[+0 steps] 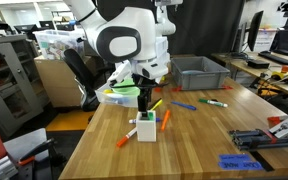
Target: Move the pen holder backwards
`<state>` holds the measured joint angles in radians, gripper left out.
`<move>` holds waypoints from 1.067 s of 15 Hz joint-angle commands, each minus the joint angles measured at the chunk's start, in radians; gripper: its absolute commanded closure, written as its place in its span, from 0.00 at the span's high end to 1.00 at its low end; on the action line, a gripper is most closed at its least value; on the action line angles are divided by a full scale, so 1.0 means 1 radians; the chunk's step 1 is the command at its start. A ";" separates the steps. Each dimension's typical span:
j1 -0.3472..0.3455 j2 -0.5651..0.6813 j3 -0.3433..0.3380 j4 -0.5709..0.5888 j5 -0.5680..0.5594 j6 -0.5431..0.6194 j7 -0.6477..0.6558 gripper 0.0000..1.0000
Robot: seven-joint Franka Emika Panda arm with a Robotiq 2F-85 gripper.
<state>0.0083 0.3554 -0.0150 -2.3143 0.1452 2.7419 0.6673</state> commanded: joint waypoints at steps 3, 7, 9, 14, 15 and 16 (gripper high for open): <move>0.023 0.099 -0.035 0.093 0.025 -0.005 -0.025 0.95; 0.025 0.123 -0.029 0.111 0.034 -0.024 -0.035 0.61; 0.019 0.118 -0.027 0.112 0.041 -0.056 -0.040 0.47; 0.036 0.102 -0.078 0.105 0.009 -0.117 -0.008 0.11; 0.042 0.094 -0.092 0.100 0.002 -0.122 0.006 0.05; 0.047 0.085 -0.105 0.093 -0.003 -0.127 0.016 0.01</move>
<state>0.0278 0.4699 -0.0775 -2.2090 0.1509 2.6595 0.6631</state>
